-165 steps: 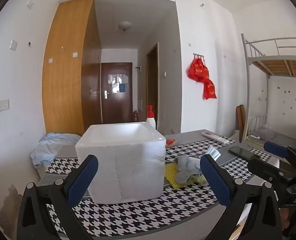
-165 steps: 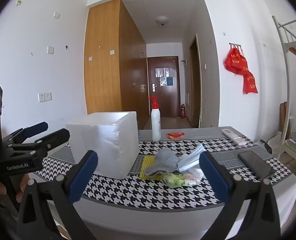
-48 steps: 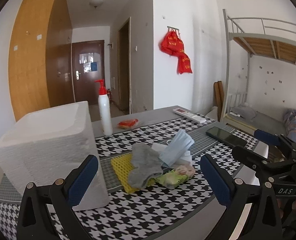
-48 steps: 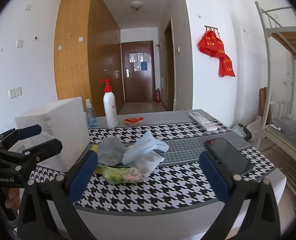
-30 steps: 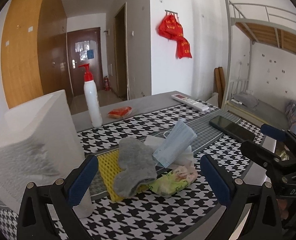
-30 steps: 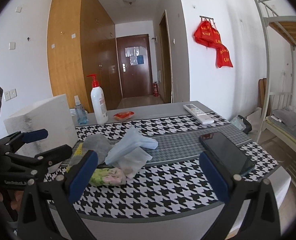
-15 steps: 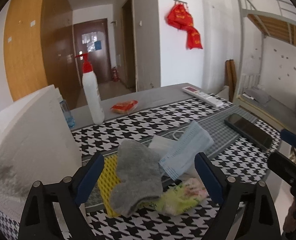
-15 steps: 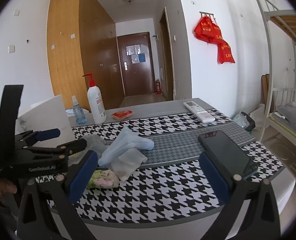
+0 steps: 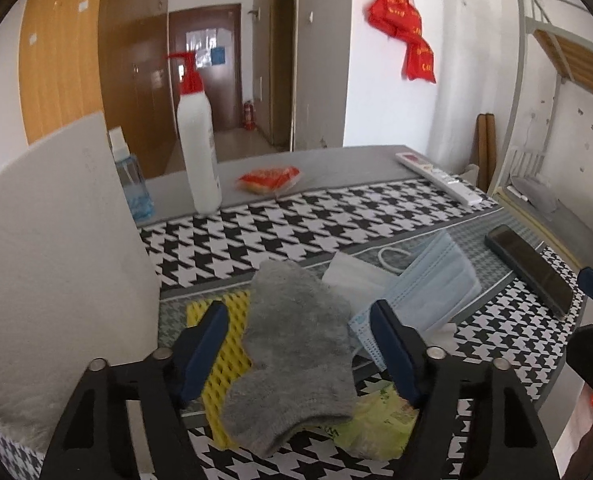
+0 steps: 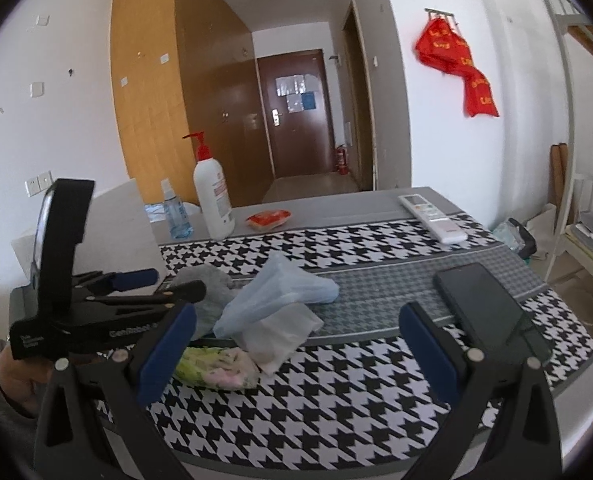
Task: Organize soft objects
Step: 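Move the left tool to the grey sock while the right tool approaches the blue mask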
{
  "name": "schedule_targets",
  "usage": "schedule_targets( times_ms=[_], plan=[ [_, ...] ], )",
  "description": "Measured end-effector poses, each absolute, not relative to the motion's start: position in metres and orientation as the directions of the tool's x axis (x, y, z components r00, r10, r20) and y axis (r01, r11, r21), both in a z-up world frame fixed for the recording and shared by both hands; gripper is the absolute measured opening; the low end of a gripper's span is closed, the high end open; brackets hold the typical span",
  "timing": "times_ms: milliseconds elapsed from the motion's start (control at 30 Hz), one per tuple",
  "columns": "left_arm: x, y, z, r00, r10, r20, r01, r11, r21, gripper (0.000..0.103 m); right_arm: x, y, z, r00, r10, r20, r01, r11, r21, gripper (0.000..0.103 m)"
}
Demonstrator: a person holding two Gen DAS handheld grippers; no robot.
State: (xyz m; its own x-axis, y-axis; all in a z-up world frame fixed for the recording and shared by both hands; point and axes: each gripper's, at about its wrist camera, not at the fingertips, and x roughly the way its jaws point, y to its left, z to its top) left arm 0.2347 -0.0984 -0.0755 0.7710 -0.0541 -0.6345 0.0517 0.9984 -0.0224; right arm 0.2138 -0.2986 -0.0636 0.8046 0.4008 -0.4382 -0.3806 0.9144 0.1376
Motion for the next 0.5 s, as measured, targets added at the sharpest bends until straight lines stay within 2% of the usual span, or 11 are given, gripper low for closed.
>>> schedule_targets(
  times_ms=[200,500],
  plan=[
    [0.244,-0.092,-0.083,0.744,-0.061,-0.666,0.035,0.998,-0.052,0.070,0.232,-0.283,-0.066,0.769,0.425,-0.478,-0.410,0.901,0.142,0.102],
    [0.255,-0.086,-0.089,0.709,-0.074,-0.701,0.024,0.996,-0.081,0.070,0.259,-0.271,-0.075,0.714,0.447,-0.540,-0.434,0.887,0.159,0.094]
  ],
)
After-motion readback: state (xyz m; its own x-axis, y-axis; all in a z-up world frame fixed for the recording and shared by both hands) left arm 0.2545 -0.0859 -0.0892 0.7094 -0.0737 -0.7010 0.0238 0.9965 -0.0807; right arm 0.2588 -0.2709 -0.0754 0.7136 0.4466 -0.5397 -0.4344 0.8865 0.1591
